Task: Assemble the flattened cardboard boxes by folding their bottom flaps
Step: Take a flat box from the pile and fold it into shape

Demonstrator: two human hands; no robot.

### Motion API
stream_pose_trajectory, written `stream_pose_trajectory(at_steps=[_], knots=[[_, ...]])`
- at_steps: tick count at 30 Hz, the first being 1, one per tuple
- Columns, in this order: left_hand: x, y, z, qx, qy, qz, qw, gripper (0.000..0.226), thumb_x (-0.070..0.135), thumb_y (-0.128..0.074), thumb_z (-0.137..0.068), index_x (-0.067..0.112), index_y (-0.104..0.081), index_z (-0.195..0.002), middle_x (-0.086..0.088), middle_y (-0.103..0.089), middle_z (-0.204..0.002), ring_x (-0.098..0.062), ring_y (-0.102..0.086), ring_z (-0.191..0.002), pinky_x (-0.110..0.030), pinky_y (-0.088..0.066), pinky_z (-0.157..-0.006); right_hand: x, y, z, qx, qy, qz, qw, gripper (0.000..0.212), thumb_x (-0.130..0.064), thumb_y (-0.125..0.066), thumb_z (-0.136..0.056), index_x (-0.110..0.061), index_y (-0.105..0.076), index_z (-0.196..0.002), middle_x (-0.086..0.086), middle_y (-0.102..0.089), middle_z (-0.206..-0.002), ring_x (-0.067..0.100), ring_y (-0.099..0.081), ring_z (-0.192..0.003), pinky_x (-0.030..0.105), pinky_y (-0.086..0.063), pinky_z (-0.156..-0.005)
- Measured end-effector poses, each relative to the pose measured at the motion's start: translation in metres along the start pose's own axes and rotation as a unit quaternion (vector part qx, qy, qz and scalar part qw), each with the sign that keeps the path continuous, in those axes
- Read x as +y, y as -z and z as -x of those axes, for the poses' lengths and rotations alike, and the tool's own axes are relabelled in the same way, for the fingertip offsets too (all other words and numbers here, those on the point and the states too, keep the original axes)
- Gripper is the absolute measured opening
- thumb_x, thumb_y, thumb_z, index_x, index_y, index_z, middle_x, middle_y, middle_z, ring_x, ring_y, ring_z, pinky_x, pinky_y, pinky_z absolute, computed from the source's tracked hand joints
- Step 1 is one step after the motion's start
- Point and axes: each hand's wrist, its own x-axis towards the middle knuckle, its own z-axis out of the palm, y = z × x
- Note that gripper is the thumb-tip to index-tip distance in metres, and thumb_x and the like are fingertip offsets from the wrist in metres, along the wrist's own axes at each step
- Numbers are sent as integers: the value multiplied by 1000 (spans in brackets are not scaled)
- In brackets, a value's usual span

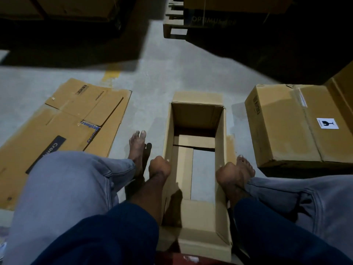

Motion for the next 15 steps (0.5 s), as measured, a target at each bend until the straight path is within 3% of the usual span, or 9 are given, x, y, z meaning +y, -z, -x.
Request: stream_pose_trajectory(at_steps=[1,2,4,7,10,13,15], knots=[[5,7,-5,11,-12,-7,1000,40,35,-51,-105,2,-63,-125,-15,-65,-129,-31,-62,-119,-33,-48,-83,-51,39,76,-46,19,42,998,59,-58,-30,-105,-11,-54,-132,7,-61,-124,24,-54,-123,28,-42,-100],[9,17,-8,19,-35,-7,999,43,34,-49,-106,0,-59,-130,-16,-61,-136,-32,-57,-126,-33,-47,-92,-69,48,100,-52,27,63,996,46,-45,-38,-109,-9,-59,-128,10,-63,-121,24,-59,-116,24,-38,-76],[30,56,3,23,-73,15,997,47,29,-46,-109,-3,-48,-143,-16,-49,-146,-33,-41,-140,-32,-35,-103,-99,51,108,-13,60,76,995,38,-37,-43,-109,-8,-64,-120,11,-68,-116,25,-63,-101,26,-45,-66],[42,63,-44,23,-113,91,989,42,28,-55,-105,1,-56,-137,-18,-56,-142,-34,-49,-134,-32,-39,-94,-111,38,56,32,96,11,995,36,-38,-49,-106,-6,-64,-112,16,-68,-112,33,-67,-100,45,-59,-85],[47,63,-83,8,-146,166,975,33,23,-68,-97,7,-65,-126,-9,-69,-120,-28,-65,-111,-28,-46,-83,-135,48,32,70,148,-18,986,31,-32,-55,-105,-8,-60,-124,17,-67,-119,35,-66,-108,46,-59,-89],[53,74,-107,-26,-165,182,969,41,22,-72,-93,5,-63,-130,-11,-67,-125,-30,-63,-115,-39,-52,-98,-149,52,9,39,169,-72,982,45,-16,-54,-105,-13,-47,-149,18,-58,-141,38,-57,-127,45,-51,-103],[50,70,-123,-34,-142,197,969,46,22,-71,-93,7,-61,-136,-10,-63,-135,-29,-59,-123,-36,-47,-104,-146,49,0,11,167,-57,984,53,-10,-53,-104,-16,-40,-155,17,-52,-148,38,-52,-133,46,-49,-106]])
